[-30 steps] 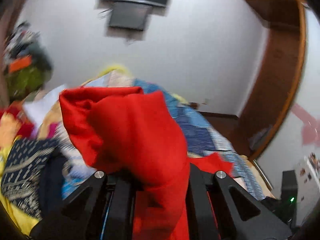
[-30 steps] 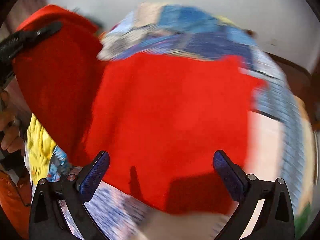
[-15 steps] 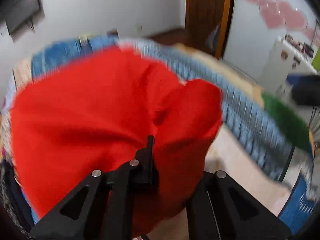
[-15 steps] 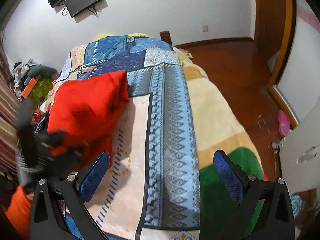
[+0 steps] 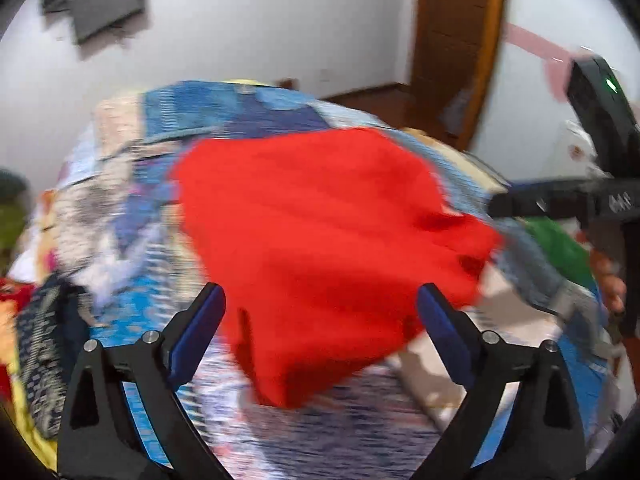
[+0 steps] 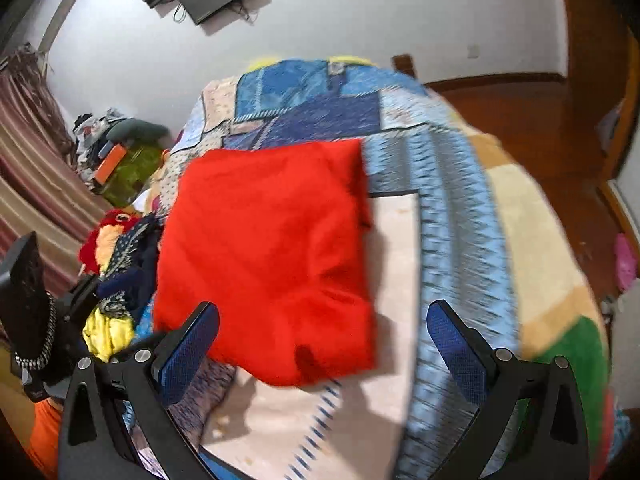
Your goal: Fold large clothes
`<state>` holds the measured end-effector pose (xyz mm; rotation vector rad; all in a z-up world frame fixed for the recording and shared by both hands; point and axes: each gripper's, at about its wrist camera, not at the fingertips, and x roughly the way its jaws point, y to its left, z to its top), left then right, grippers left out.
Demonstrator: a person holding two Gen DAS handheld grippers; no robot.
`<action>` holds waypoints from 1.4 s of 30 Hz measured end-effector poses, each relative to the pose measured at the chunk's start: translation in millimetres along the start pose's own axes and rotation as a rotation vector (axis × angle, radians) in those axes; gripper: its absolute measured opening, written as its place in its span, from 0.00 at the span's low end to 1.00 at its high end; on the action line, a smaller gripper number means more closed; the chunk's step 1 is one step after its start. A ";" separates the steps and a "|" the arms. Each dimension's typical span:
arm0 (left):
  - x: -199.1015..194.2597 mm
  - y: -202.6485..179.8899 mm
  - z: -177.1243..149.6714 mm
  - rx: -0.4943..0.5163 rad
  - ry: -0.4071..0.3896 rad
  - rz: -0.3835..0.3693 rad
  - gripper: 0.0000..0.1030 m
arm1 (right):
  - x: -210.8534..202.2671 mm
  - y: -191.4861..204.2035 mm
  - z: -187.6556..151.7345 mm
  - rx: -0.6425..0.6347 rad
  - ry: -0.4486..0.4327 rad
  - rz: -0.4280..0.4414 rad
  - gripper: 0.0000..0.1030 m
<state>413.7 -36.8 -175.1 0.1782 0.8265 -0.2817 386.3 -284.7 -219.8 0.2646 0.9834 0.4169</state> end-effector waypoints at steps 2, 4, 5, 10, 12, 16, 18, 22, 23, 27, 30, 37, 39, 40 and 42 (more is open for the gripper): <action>12.7 17.2 0.0 -0.045 0.026 0.062 0.94 | 24.9 5.7 0.7 0.006 0.048 0.016 1.00; 28.6 30.8 -7.3 -0.086 0.065 0.083 0.94 | 48.9 8.9 -2.8 0.004 0.102 -0.003 1.00; 37.5 36.4 -13.1 -0.107 0.092 0.080 0.94 | 61.8 9.4 -7.2 -0.001 0.135 -0.020 1.00; 46.8 50.1 -37.8 -0.174 0.122 0.016 0.95 | 83.5 5.5 -30.1 -0.062 0.204 -0.062 1.00; 41.2 46.6 -50.0 -0.164 0.120 0.012 0.95 | 77.4 5.6 -35.1 -0.087 0.211 -0.083 1.00; 33.8 44.2 -63.9 -0.142 0.140 0.020 0.95 | 62.8 -1.8 -42.6 -0.105 0.233 -0.124 1.00; 28.3 43.7 -67.4 -0.124 0.145 0.033 0.95 | 51.0 -7.8 -44.9 -0.112 0.229 -0.144 1.00; 16.9 41.1 -72.2 -0.066 0.155 0.124 0.95 | 26.5 -12.2 -42.7 -0.109 0.189 -0.155 1.00; 13.4 41.2 -71.8 -0.059 0.150 0.134 0.95 | 19.3 -12.4 -41.3 -0.104 0.175 -0.149 1.00; -3.2 44.1 -62.6 -0.051 0.109 0.147 0.95 | -4.2 -6.7 -31.3 -0.099 0.109 -0.128 1.00; -16.3 45.7 -46.8 -0.056 0.055 0.146 0.95 | -15.5 -2.9 -19.9 -0.107 0.067 -0.107 1.00; -2.4 58.0 -4.8 -0.139 0.007 0.013 0.96 | 1.1 7.5 6.1 -0.128 0.033 -0.051 1.00; 12.9 64.0 3.9 -0.189 0.021 -0.061 0.96 | 15.9 8.9 13.6 -0.140 0.041 -0.042 1.00; 23.7 68.5 7.1 -0.222 0.035 -0.107 0.96 | 23.2 8.8 15.7 -0.145 0.048 -0.036 1.00; 46.3 74.8 10.5 -0.273 0.080 -0.174 0.96 | 42.0 5.8 20.6 -0.147 0.072 -0.020 1.00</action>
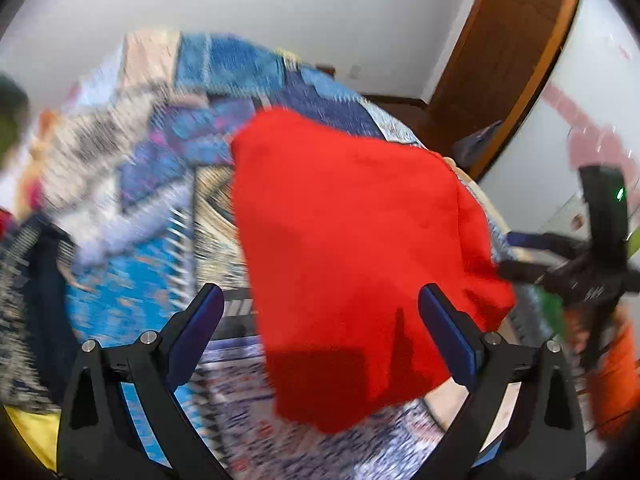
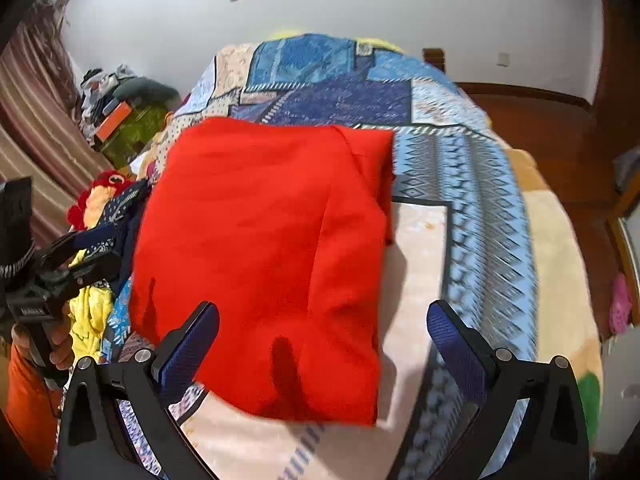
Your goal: Fold large clothes
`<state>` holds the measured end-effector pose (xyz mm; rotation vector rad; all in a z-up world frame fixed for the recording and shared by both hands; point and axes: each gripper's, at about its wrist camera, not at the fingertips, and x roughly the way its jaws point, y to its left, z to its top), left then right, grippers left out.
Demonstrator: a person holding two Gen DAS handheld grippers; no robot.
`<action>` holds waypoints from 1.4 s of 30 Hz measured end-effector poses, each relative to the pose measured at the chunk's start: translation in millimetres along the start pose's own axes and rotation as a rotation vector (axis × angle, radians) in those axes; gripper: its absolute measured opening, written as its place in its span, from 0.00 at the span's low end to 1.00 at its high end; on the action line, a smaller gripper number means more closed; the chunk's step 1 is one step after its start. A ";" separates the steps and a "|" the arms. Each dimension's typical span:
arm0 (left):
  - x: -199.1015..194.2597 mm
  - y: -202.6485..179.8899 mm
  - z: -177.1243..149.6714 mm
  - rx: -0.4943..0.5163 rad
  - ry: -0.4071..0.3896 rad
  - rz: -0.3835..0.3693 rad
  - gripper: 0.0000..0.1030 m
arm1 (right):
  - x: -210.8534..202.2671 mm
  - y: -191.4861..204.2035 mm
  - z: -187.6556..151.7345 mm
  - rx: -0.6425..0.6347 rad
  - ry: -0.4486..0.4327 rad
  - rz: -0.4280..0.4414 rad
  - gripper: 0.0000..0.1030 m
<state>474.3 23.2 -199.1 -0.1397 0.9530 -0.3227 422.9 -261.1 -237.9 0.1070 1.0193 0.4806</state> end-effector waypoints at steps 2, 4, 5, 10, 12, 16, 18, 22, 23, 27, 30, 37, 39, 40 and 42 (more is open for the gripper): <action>20.5 9.3 5.8 -0.046 0.040 -0.012 0.95 | 20.4 -6.1 7.1 0.008 0.027 0.032 1.00; 37.8 19.8 9.6 -0.093 0.075 -0.045 0.95 | 39.9 -15.8 14.9 0.039 0.054 0.083 1.00; 45.8 25.6 11.1 -0.122 0.091 -0.078 0.95 | 48.2 -20.6 18.3 0.057 0.062 0.110 1.00; 74.4 41.6 17.3 -0.213 0.125 -0.191 0.96 | 73.9 -31.7 34.4 0.113 0.059 0.233 0.98; 78.8 40.1 20.3 -0.211 0.116 -0.195 0.96 | 81.3 -28.9 41.3 0.112 0.059 0.268 0.98; 84.6 28.7 27.9 -0.179 0.096 -0.181 0.96 | 93.8 -16.8 46.3 0.097 0.071 0.297 0.88; 86.2 25.1 30.6 -0.182 0.090 -0.183 0.94 | 97.3 -10.1 46.9 0.085 0.069 0.289 0.85; 75.1 26.7 28.8 -0.172 0.065 -0.178 0.69 | 97.5 -1.0 45.6 0.113 0.072 0.301 0.53; 69.9 27.2 26.5 -0.169 0.058 -0.185 0.66 | 96.3 0.5 45.4 0.130 0.080 0.319 0.43; 31.2 22.1 12.6 -0.123 0.019 -0.178 0.37 | 78.2 30.6 45.6 0.086 0.073 0.320 0.37; -2.6 18.0 6.9 -0.098 -0.017 -0.154 0.33 | 58.4 62.3 45.3 0.023 0.053 0.303 0.35; -108.7 39.3 2.8 -0.070 -0.172 -0.104 0.33 | 11.4 138.1 56.0 -0.052 -0.033 0.350 0.35; -135.7 50.0 1.8 -0.068 -0.214 -0.090 0.33 | -0.6 168.4 62.1 -0.086 -0.063 0.353 0.35; -147.8 56.3 2.0 -0.067 -0.237 -0.083 0.33 | -4.3 181.5 64.6 -0.100 -0.073 0.355 0.35; -169.2 72.4 2.4 -0.072 -0.275 -0.071 0.33 | -10.3 212.6 70.9 -0.126 -0.095 0.365 0.35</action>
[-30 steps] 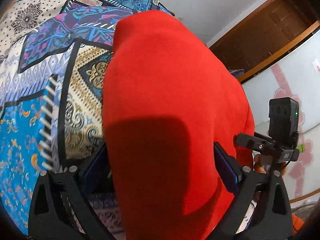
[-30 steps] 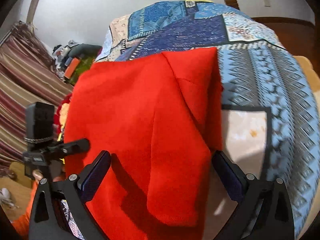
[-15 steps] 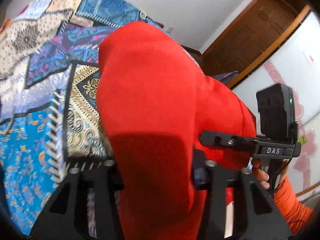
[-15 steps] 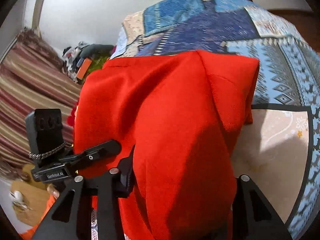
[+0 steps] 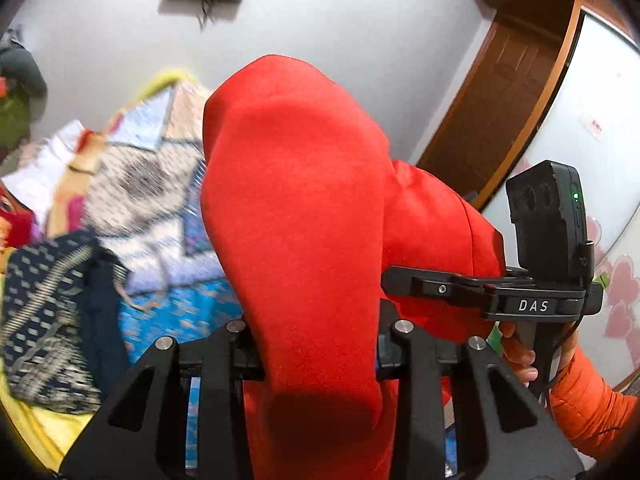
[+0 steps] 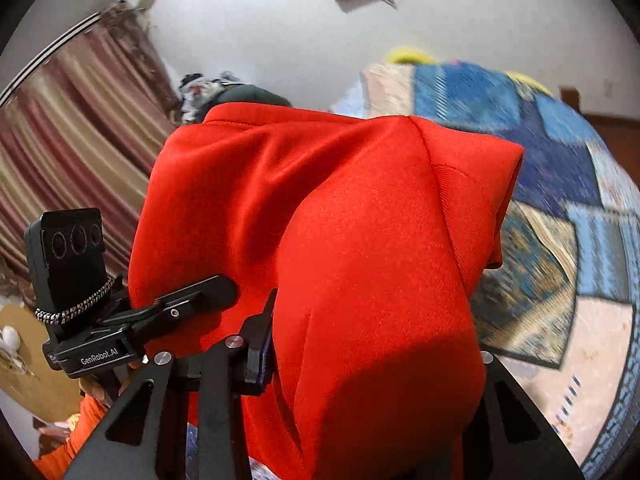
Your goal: Fold large clothes
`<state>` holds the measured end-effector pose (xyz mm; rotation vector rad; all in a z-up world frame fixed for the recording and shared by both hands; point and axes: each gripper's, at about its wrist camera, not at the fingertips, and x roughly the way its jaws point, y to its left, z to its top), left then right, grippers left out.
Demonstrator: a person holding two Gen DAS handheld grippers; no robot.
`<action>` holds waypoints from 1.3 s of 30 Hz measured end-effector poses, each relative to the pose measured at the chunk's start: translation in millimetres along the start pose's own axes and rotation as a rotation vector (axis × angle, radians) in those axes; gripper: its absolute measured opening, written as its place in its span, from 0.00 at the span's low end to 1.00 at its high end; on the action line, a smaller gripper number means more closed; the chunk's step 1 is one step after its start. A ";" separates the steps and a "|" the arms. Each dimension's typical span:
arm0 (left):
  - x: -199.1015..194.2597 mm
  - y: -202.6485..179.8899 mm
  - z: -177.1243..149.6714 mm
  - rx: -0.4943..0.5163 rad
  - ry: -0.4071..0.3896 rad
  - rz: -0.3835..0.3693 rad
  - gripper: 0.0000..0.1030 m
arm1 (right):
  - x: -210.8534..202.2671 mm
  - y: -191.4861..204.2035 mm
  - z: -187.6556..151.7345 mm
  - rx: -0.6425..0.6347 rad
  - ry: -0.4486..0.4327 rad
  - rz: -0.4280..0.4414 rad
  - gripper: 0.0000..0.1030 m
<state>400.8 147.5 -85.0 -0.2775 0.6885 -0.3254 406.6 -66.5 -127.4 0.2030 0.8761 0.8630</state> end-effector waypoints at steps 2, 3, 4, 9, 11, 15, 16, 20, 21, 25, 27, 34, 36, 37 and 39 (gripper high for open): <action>-17.8 12.8 4.8 -0.006 -0.030 0.012 0.33 | 7.0 22.2 7.1 -0.018 -0.008 0.011 0.35; -29.8 24.1 7.8 -0.013 -0.044 0.020 0.33 | 15.8 36.9 12.0 -0.025 -0.010 0.019 0.35; -37.7 33.7 9.9 -0.018 -0.053 0.029 0.33 | 21.6 45.1 15.0 -0.027 -0.011 0.024 0.35; -64.8 85.2 11.5 -0.057 -0.054 0.077 0.33 | 72.4 88.2 26.2 -0.020 0.008 0.059 0.35; -69.6 105.9 9.8 -0.077 -0.047 0.095 0.33 | 100.8 101.3 28.7 -0.010 0.032 0.075 0.34; -68.7 164.6 4.5 -0.141 -0.010 0.137 0.33 | 169.9 117.6 29.5 0.019 0.091 0.105 0.34; -68.6 177.7 3.0 -0.160 0.000 0.144 0.33 | 184.9 121.2 28.9 0.027 0.102 0.111 0.33; -55.3 244.6 -7.5 -0.256 0.061 0.193 0.33 | 252.6 128.7 26.9 0.055 0.169 0.146 0.28; -49.2 265.7 -12.4 -0.284 0.084 0.221 0.33 | 270.7 128.2 28.0 0.057 0.194 0.150 0.27; -34.9 340.6 -38.1 -0.422 0.134 0.277 0.39 | 328.4 125.9 29.3 0.015 0.257 0.097 0.26; -35.2 376.0 -53.6 -0.528 0.087 0.218 0.45 | 343.5 122.8 28.9 -0.026 0.262 0.059 0.26; -44.6 363.8 -65.0 -0.394 0.086 0.344 0.74 | 341.7 92.6 8.5 -0.098 0.299 -0.068 0.80; -48.8 349.0 -63.7 -0.329 0.098 0.407 0.80 | 329.7 87.8 4.9 -0.100 0.282 -0.087 0.83; -53.9 336.7 -64.0 -0.291 0.100 0.448 0.81 | 324.7 83.5 4.3 -0.084 0.286 -0.089 0.83; -60.8 325.3 -66.9 -0.249 0.099 0.491 0.82 | 315.6 79.5 2.7 -0.054 0.284 -0.085 0.83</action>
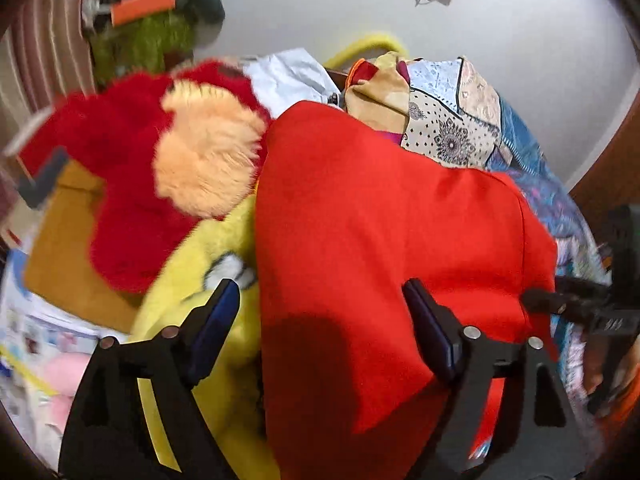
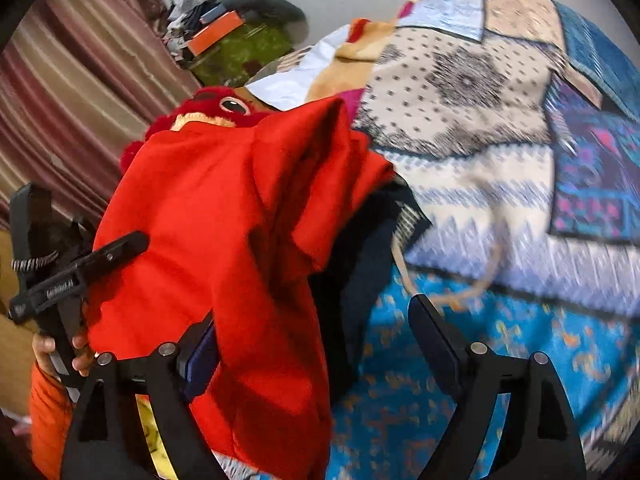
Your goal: Fold large clothes
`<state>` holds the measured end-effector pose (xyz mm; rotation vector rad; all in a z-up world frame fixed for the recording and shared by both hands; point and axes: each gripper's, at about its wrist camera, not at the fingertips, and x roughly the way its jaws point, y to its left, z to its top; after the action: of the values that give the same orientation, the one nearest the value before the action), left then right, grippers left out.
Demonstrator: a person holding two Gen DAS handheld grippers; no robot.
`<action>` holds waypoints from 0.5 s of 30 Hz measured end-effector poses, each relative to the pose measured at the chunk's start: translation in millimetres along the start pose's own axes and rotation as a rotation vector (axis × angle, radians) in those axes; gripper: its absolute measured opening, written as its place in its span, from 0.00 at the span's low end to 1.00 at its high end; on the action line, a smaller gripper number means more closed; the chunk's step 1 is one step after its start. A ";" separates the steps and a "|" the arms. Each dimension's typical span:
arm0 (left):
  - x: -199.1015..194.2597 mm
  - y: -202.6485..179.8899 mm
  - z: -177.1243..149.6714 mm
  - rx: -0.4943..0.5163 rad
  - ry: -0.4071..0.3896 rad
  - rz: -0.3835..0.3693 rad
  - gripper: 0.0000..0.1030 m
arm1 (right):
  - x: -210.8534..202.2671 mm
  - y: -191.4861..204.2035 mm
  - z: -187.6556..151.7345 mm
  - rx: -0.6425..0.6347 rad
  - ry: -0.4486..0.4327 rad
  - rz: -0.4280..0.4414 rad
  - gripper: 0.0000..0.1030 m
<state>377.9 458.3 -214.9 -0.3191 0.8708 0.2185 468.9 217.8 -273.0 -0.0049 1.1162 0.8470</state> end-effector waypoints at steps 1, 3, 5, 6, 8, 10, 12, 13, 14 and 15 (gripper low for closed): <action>-4.7 -3.0 -3.9 0.019 -0.001 0.009 0.85 | -6.6 1.2 -4.1 0.000 -0.010 0.000 0.83; -14.4 -9.8 -15.9 0.057 0.006 0.026 0.91 | -15.5 9.0 -11.7 -0.027 -0.020 -0.005 0.83; -22.3 -13.5 -29.5 0.071 0.008 0.056 0.95 | -18.9 17.6 -20.8 -0.050 -0.024 -0.018 0.83; -26.0 -13.6 -39.3 0.069 0.014 0.076 0.96 | -21.2 22.9 -27.0 -0.059 -0.020 -0.020 0.83; -27.6 -11.8 -52.1 0.054 0.033 0.095 0.97 | -16.7 31.7 -42.5 -0.084 0.009 -0.028 0.83; -29.0 -9.6 -65.7 0.030 0.060 0.104 0.97 | -13.6 37.5 -56.8 -0.100 0.036 -0.047 0.83; -37.4 -7.8 -81.1 -0.005 0.074 0.102 0.97 | -13.2 40.9 -74.6 -0.127 0.060 -0.059 0.83; -39.4 -8.5 -86.1 -0.014 0.079 0.103 0.96 | -15.6 41.8 -83.2 -0.133 0.068 -0.063 0.83; -43.2 -9.6 -93.4 -0.014 0.090 0.116 0.96 | -19.6 42.2 -90.1 -0.134 0.072 -0.065 0.83; -47.2 -11.6 -99.5 -0.006 0.097 0.140 0.96 | -27.7 42.9 -97.7 -0.131 0.069 -0.059 0.83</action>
<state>281.0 408.8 -235.9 -0.2760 0.9902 0.3380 362.0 191.8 -280.3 -0.1762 1.1181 0.8710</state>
